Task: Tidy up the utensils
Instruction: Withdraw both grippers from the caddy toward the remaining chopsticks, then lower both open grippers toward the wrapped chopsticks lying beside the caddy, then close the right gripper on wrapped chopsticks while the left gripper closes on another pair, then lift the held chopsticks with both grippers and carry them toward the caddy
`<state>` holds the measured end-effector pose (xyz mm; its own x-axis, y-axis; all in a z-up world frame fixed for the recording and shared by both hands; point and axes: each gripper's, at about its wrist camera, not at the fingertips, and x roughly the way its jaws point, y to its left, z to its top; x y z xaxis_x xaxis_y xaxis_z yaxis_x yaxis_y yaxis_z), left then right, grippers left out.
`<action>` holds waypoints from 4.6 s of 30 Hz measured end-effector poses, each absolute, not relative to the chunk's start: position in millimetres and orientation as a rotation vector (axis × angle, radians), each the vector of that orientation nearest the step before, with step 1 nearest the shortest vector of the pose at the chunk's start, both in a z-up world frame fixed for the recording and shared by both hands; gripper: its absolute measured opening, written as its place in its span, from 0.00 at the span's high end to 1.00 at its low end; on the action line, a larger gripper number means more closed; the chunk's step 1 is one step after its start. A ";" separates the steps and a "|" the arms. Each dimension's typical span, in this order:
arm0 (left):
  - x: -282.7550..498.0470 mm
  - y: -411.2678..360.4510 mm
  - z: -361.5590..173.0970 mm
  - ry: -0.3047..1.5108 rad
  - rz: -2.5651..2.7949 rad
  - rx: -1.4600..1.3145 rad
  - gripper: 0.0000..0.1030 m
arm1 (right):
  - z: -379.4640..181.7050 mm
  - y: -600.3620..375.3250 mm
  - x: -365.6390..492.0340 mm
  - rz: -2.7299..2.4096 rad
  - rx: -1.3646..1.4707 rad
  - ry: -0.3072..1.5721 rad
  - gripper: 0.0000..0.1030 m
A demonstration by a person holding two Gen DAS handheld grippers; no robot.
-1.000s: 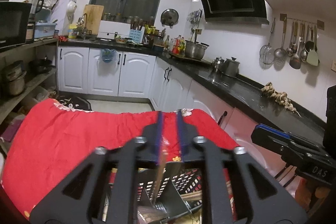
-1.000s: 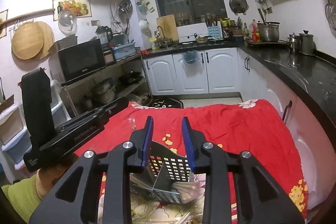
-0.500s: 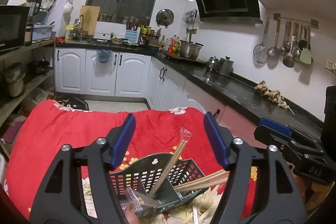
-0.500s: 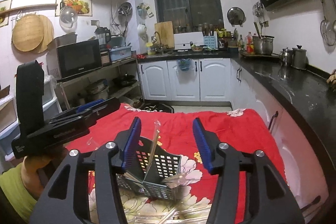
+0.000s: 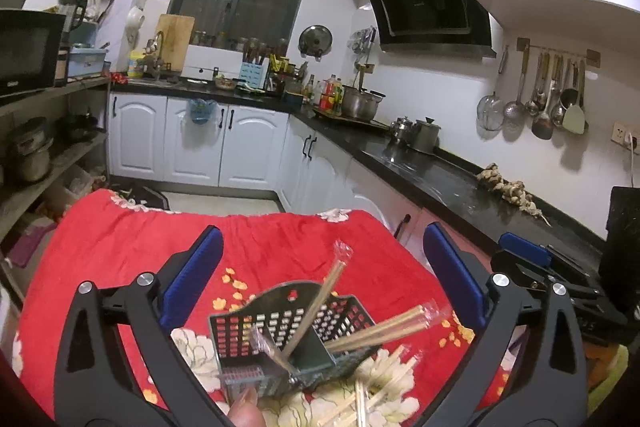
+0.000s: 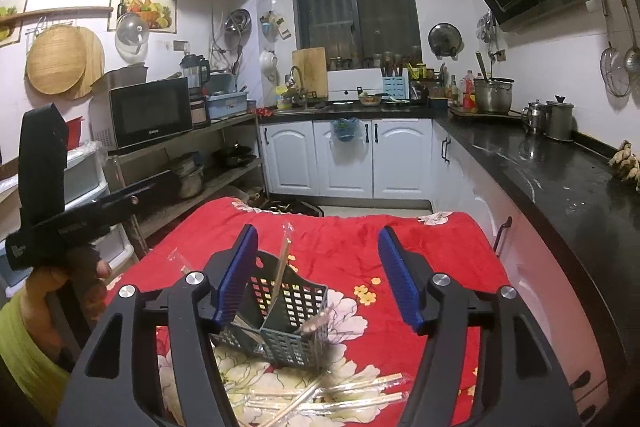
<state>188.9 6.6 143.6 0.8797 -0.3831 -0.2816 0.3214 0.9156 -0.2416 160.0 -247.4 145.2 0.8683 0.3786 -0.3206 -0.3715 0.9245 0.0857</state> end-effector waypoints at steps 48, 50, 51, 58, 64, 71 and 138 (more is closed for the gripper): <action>123.2 43.1 23.9 0.615 -0.320 -0.257 0.10 | 47.0 -242.4 108.7 0.435 -0.016 0.563 0.34; 121.8 45.2 18.1 0.630 -0.318 -0.264 0.10 | 42.5 -241.9 109.4 0.436 -0.016 0.574 0.34; 121.6 45.5 16.0 0.636 -0.315 -0.263 0.10 | 40.7 -241.0 109.7 0.438 -0.018 0.579 0.34; 115.7 53.2 -4.1 0.691 -0.299 -0.265 0.10 | 28.1 -233.9 109.5 0.451 -0.035 0.611 0.34; 112.0 58.0 -25.6 0.756 -0.295 -0.272 0.12 | 18.1 -229.7 112.4 0.461 -0.040 0.641 0.35; 112.9 61.6 -47.2 0.827 -0.306 -0.302 0.33 | 9.1 -221.9 117.2 0.474 -0.056 0.668 0.38; 158.9 70.6 -52.8 0.846 -0.316 -0.309 1.00 | -44.8 -242.7 234.1 0.521 0.140 0.854 0.97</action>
<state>158.9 70.6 -52.8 0.6222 -0.3914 -0.6780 0.1494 0.9095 -0.3880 234.1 -242.7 -44.8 0.5409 0.4921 -0.6822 -0.3823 0.8662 0.3217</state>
